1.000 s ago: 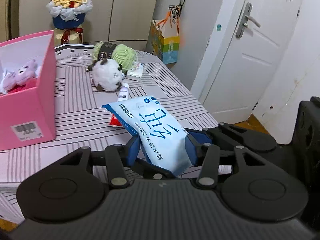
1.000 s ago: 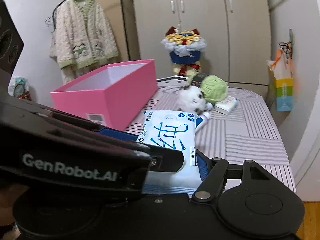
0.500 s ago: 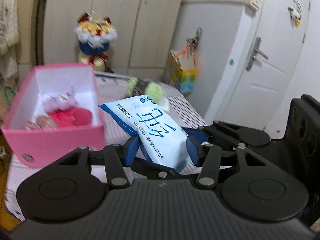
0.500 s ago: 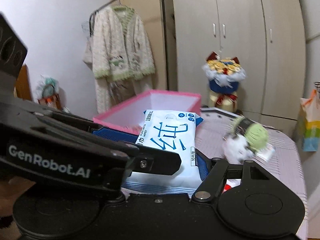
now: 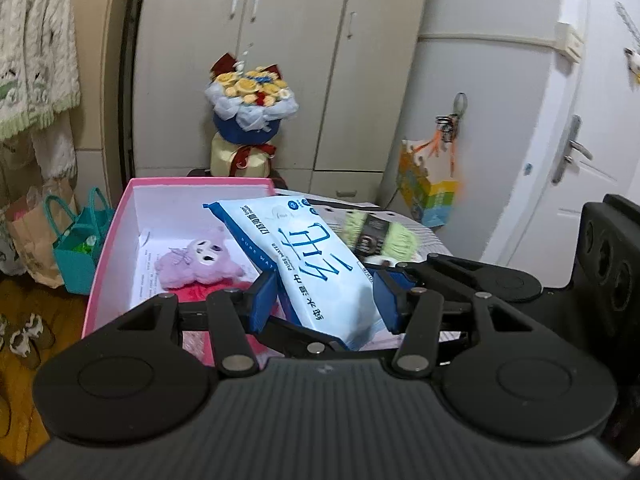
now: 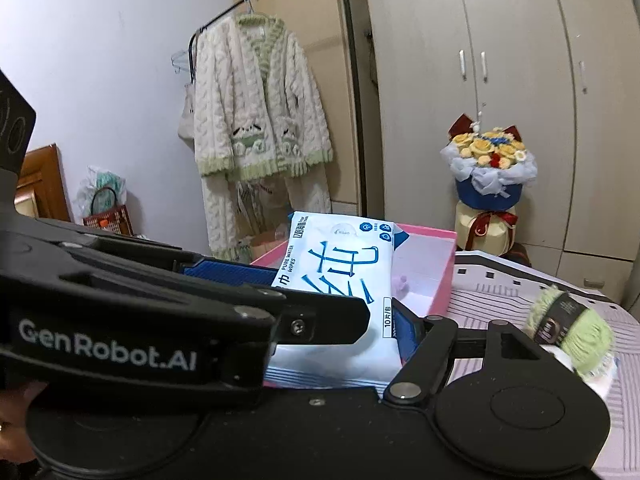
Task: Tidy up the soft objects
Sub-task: 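Carry the wet-wipes pack over the pink shoebox with the left gripper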
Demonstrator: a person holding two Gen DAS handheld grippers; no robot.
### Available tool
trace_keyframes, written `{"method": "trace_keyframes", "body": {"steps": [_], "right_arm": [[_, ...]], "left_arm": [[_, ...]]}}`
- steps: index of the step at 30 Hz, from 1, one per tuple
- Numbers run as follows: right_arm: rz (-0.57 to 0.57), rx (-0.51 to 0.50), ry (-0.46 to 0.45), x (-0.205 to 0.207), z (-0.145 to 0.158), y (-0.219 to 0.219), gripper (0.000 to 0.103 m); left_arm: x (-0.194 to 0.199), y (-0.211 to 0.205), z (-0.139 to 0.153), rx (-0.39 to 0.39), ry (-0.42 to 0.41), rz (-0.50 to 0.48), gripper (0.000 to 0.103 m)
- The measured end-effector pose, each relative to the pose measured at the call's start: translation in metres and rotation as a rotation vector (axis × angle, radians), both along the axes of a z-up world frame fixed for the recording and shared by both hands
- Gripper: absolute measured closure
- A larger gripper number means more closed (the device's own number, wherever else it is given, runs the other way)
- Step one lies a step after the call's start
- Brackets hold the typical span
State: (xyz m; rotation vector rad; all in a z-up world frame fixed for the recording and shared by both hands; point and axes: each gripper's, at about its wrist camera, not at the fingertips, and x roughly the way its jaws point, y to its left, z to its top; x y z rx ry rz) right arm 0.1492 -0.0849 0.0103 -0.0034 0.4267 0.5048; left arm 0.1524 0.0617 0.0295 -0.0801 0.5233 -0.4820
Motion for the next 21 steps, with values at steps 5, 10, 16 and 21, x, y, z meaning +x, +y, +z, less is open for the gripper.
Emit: {"method": "trace_keyframes", "body": {"steps": [5,10,16,21], "right_arm": [[0.035,-0.024,0.071,0.046,-0.005,0.014,0.027],[0.055,-0.062,0.143,0.081,-0.014,0.028,0.027],[0.081,-0.16,0.199,0.105,-0.023,0.043,0.027],[0.062,-0.249,0.246,0.11,-0.026,0.057,0.027]], "left_arm": [[0.042,0.016,-0.01,-0.033,0.064,0.037,0.053],[0.076,0.029,-0.025,-0.074,0.121,0.075,0.053],[0.101,0.04,-0.044,-0.128,0.203,0.096,0.053],[0.112,0.048,-0.055,-0.167,0.264,0.09,0.054]]}}
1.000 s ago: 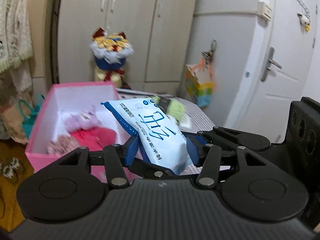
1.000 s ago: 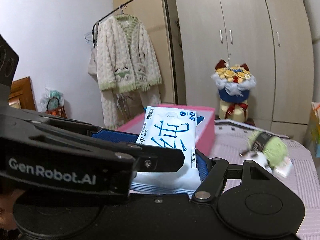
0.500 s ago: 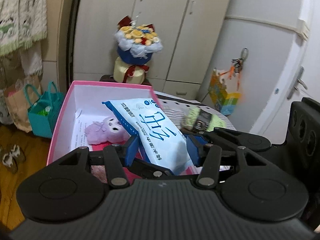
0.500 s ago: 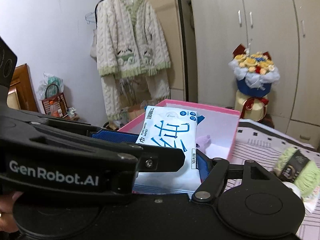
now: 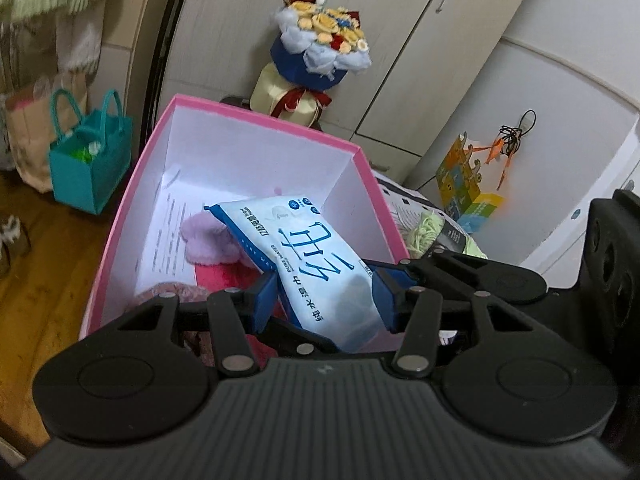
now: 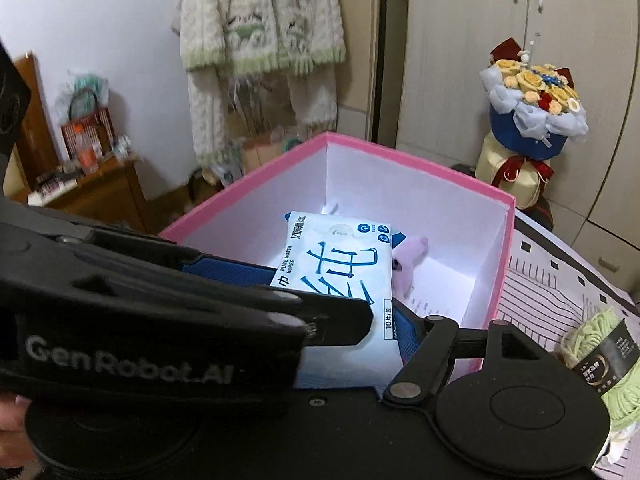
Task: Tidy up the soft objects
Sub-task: 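Carry the wet-wipes pack over the pink shoebox with the left gripper, then open the left gripper to drop the wipes pack into the shoebox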
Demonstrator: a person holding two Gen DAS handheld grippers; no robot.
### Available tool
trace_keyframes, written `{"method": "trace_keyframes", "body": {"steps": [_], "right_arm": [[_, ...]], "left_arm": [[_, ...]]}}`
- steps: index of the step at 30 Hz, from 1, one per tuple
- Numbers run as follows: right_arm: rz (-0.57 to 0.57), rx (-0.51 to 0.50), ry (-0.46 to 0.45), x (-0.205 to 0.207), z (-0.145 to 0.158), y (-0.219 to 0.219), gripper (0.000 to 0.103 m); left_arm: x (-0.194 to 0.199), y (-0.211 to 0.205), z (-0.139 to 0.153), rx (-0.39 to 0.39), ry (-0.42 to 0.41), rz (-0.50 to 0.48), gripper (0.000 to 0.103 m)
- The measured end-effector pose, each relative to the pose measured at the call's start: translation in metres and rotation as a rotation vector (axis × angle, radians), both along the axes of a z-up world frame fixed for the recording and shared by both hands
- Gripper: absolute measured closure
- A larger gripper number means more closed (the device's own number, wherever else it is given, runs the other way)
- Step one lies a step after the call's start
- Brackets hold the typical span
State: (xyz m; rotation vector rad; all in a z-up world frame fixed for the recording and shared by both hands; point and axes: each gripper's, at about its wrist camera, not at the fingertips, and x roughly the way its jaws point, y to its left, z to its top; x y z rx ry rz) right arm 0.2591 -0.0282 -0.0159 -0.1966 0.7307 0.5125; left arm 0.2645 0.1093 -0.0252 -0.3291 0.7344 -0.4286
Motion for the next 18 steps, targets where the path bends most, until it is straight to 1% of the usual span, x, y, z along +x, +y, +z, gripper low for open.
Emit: {"method": "trace_keyframes", "body": {"steps": [4,5,7,8,9,12,18], "right_arm": [[0.008,-0.037,0.019,0.006,-0.003,0.007,0.027],[0.007,-0.053,0.014,0.006,-0.003,0.009,0.024],[0.006,-0.081,-0.004,0.002,-0.003,0.01,0.019],[0.006,-0.094,-0.014,0.0,-0.002,0.01,0.016],[0.002,-0.107,-0.026,-0.003,-0.002,0.01,0.016],[-0.006,-0.104,-0.039,-0.01,0.003,0.004,0.016],[-0.039,-0.086,-0.06,-0.029,0.017,-0.011,0.015]], "left_arm": [[0.003,0.004,-0.005,-0.003,0.014,0.008,0.054],[0.002,0.004,-0.004,0.005,-0.001,0.01,0.052],[-0.004,0.001,0.0,0.063,-0.044,0.027,0.047],[-0.009,0.0,0.003,0.093,-0.066,0.038,0.046],[-0.013,-0.001,0.005,0.117,-0.09,0.044,0.044],[-0.025,0.0,0.015,0.145,-0.133,0.044,0.041],[-0.047,0.003,0.033,0.171,-0.169,0.025,0.04]]}}
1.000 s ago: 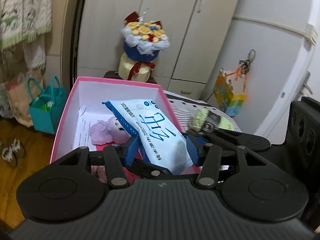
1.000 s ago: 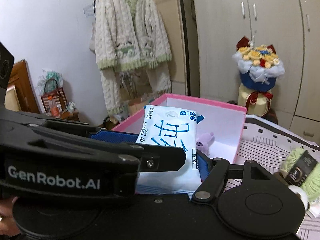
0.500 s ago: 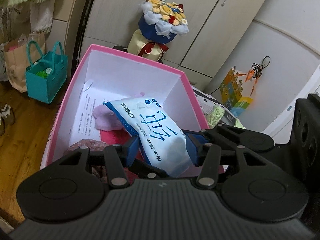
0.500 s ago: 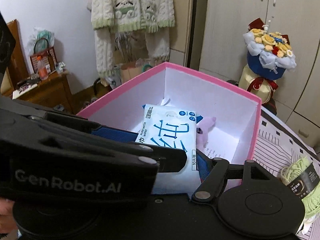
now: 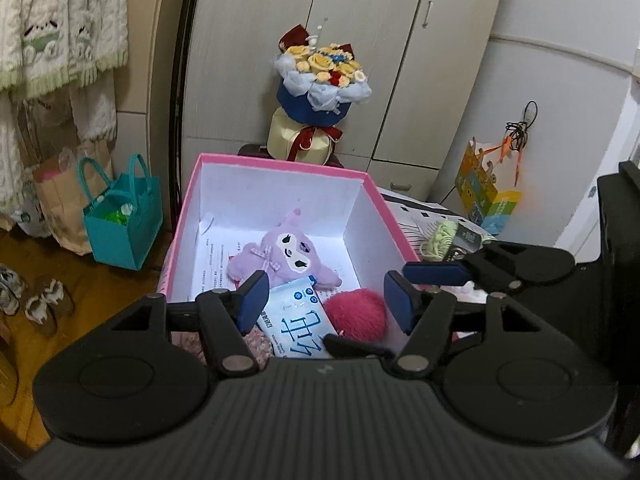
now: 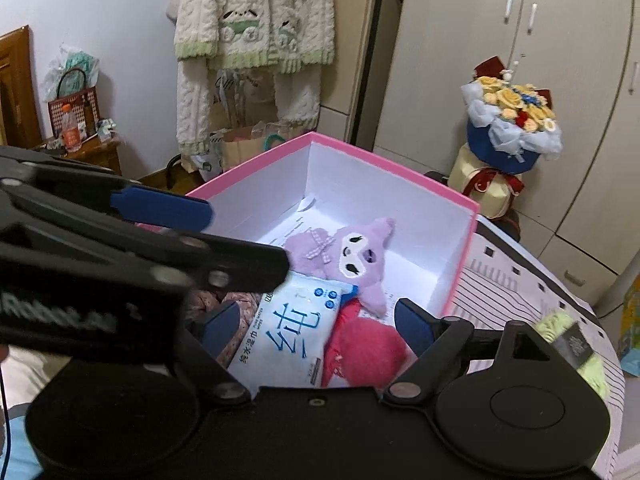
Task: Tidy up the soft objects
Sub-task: 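Open the left gripper to drop the wipes pack into the shoebox, then move the left gripper back toward the white toothpaste tube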
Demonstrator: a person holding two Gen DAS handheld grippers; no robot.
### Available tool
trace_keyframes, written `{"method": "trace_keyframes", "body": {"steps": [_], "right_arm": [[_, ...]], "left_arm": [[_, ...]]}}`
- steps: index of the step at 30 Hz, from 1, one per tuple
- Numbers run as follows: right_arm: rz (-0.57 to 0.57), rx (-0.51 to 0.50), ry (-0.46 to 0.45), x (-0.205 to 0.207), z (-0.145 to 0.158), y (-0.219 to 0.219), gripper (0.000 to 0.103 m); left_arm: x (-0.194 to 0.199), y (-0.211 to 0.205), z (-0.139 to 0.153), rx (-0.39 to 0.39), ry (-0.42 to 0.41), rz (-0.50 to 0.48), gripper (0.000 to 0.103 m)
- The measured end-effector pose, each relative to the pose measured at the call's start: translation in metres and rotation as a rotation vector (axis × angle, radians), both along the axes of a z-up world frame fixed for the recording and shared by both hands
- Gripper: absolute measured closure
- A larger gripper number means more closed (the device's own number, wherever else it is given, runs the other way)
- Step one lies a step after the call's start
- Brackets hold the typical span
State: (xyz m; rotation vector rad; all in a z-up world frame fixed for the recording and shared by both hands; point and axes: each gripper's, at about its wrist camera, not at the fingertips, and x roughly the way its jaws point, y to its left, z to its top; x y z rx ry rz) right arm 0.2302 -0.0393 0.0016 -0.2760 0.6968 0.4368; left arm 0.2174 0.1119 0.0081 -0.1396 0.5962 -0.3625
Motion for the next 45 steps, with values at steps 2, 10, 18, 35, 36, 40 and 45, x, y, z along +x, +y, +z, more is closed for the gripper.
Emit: {"method": "trace_keyframes", "body": {"steps": [2,10,18,35,36,40,45], "right_arm": [[-0.004,0.005,-0.008,-0.007,0.005,-0.005,0.015],[-0.009,0.044,-0.048,-0.047,0.031,-0.029,0.015],[0.018,0.135,-0.056,-0.096,0.062,-0.084,0.015],[-0.143,0.241,-0.088,-0.149,0.022,-0.219,0.015],[-0.146,0.242,-0.083,-0.148,0.018,-0.221,0.015],[-0.153,0.265,-0.051,-0.142,-0.003,-0.236,0.015],[-0.17,0.334,-0.014,-0.13,-0.031,-0.253,0.016]], "left_arm": [[-0.01,-0.001,0.007,0.009,-0.015,-0.007,0.04],[-0.054,-0.007,0.036,0.022,-0.062,-0.067,0.039],[-0.103,-0.025,0.061,0.042,-0.116,-0.169,0.039],[-0.119,-0.13,0.023,0.08,-0.049,-0.398,0.041],[-0.117,-0.136,0.017,0.073,-0.039,-0.405,0.041],[-0.108,-0.153,-0.009,0.038,-0.004,-0.422,0.043],[-0.096,-0.177,-0.043,0.075,0.001,-0.423,0.045]]}}
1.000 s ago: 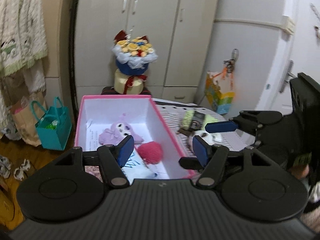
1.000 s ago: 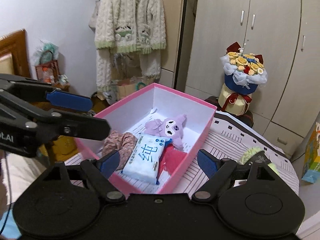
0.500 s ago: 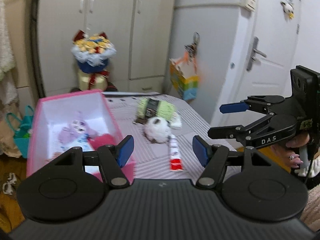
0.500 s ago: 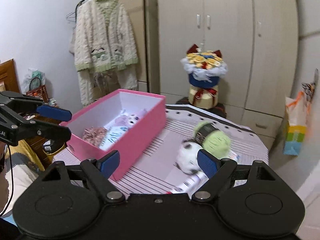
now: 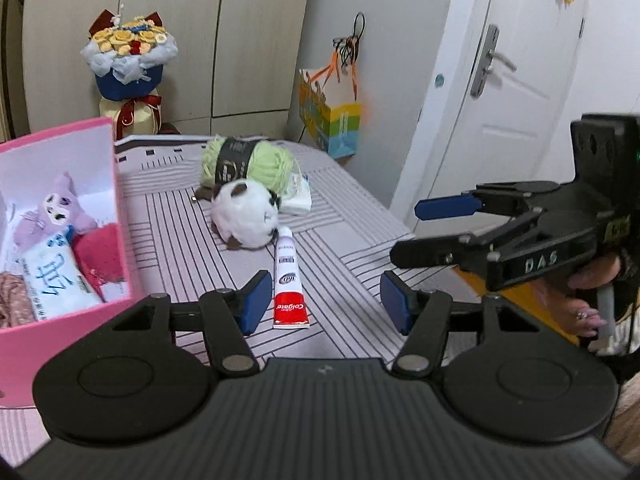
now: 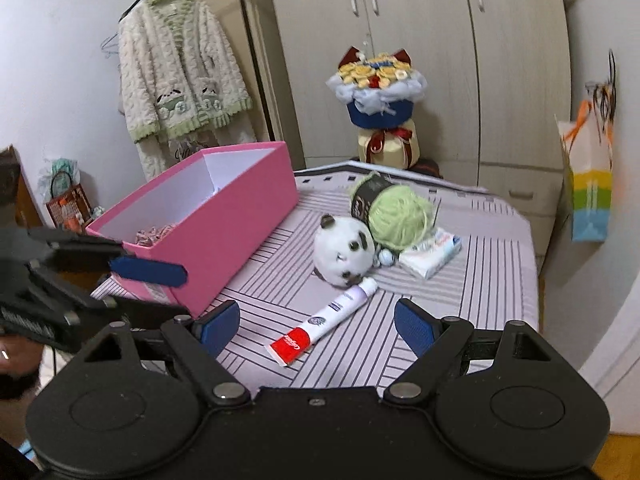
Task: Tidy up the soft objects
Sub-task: 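Move the left gripper back toward the white toothpaste tube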
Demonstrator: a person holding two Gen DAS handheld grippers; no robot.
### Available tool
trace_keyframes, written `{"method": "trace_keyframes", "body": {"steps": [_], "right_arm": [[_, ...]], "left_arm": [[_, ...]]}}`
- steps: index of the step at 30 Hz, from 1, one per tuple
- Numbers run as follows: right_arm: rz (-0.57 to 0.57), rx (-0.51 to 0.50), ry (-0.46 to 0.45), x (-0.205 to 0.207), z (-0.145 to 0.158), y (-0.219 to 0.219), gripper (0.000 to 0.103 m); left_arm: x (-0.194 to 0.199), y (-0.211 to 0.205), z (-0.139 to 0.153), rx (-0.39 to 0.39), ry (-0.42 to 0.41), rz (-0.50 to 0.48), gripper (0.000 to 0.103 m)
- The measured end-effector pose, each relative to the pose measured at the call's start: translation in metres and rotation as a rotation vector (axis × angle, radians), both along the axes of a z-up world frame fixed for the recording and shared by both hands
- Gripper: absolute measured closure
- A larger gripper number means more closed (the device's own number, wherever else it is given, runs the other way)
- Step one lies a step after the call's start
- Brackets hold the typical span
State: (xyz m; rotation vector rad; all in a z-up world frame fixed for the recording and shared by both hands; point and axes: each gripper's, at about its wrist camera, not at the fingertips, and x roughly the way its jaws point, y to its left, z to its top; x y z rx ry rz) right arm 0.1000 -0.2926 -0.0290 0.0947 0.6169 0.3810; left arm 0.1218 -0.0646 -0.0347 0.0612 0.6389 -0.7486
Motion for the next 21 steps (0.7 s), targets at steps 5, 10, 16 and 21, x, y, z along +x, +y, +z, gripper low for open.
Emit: {"method": "trace_keyframes", "body": {"steps": [5,10,16,21], "right_arm": [[-0.062,0.057,-0.032,0.02,-0.031,-0.005,0.021],[-0.062,0.074,-0.042,0.044,-0.05,-0.003,0.026],[-0.075,-0.01,-0.059,0.07,-0.058,-0.009,0.028],[-0.015,-0.166,-0.104,0.105,-0.061,-0.027,0.028]], "left_arm": [[0.014,-0.012,-0.034,0.01,0.01,0.039,0.055],[0.033,-0.031,-0.06,0.073,-0.024,0.09,0.057],[0.053,-0.056,-0.072,0.101,-0.037,0.081,0.057],[0.072,-0.078,-0.083,0.165,-0.035,0.097,0.057]]}}
